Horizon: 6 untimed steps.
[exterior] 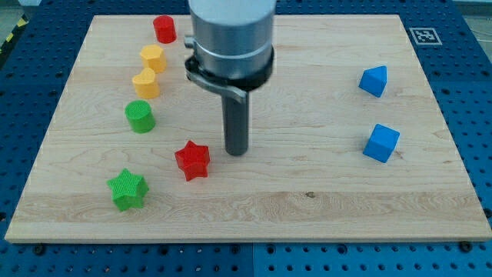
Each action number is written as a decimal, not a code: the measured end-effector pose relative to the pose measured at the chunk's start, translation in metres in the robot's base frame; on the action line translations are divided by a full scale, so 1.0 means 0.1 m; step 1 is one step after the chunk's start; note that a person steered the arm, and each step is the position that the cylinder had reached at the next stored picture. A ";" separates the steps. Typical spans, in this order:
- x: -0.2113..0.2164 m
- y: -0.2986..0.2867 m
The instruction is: Drag the red star into the green star
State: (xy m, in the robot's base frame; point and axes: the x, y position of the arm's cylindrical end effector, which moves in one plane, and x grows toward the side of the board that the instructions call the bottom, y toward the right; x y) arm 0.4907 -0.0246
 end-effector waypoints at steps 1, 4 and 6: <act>-0.17 -0.17; 0.06 -0.06; 0.11 -0.13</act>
State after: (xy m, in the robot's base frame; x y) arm 0.5021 -0.0374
